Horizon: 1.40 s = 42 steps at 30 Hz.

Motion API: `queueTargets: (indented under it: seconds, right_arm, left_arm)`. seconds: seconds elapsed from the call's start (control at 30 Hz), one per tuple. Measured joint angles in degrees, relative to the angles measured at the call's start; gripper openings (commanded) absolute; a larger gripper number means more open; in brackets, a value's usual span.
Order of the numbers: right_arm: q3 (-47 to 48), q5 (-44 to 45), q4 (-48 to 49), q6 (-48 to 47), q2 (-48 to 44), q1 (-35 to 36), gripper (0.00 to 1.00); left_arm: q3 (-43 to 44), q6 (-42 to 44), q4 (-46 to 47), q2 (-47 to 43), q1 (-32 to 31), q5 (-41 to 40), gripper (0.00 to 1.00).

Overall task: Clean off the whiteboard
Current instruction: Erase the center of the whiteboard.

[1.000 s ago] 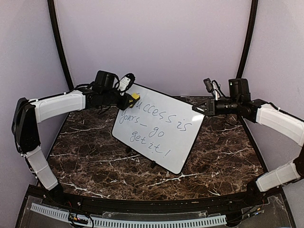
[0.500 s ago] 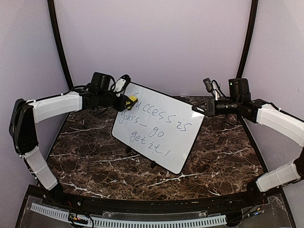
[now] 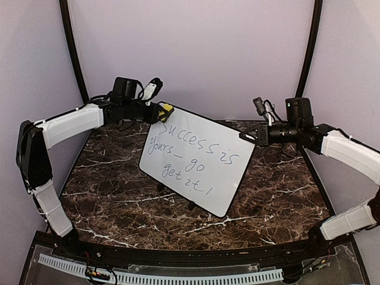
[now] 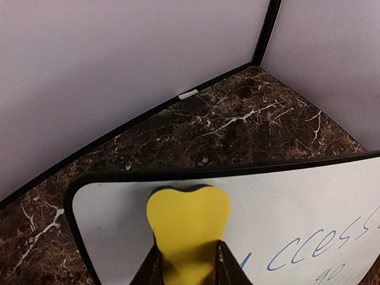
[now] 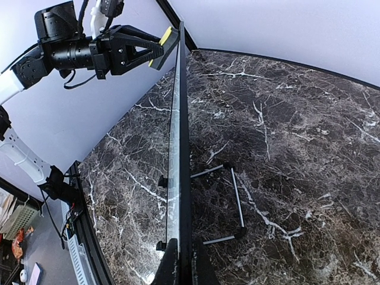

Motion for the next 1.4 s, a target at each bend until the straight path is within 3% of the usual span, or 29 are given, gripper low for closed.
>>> queueTargets:
  seconds: [0.4,0.63,0.93,1.4]
  right_arm:
    - [0.0,0.7,-0.4,0.8,0.0,0.0,0.00]
    - [0.0,0.7,-0.5,0.8,0.0,0.0,0.00]
    - [0.0,-0.2,-0.3,-0.4,0.0,0.1,0.00]
    - [0.0,1.2,-1.1,1.0,0.0,0.1,0.00]
  left_arm:
    - [-9.2,-2.6,-0.4,-2.8,0.0,-0.1,0.14]
    - [-8.4,-2.7,-1.3,-2.8,0.0,-0.4,0.14]
    - [0.0,-2.7,-3.0,-0.9,0.0,-2.0,0.14]
    - [-6.3,-4.7,-5.2,-1.1,0.0,-2.1,0.13]
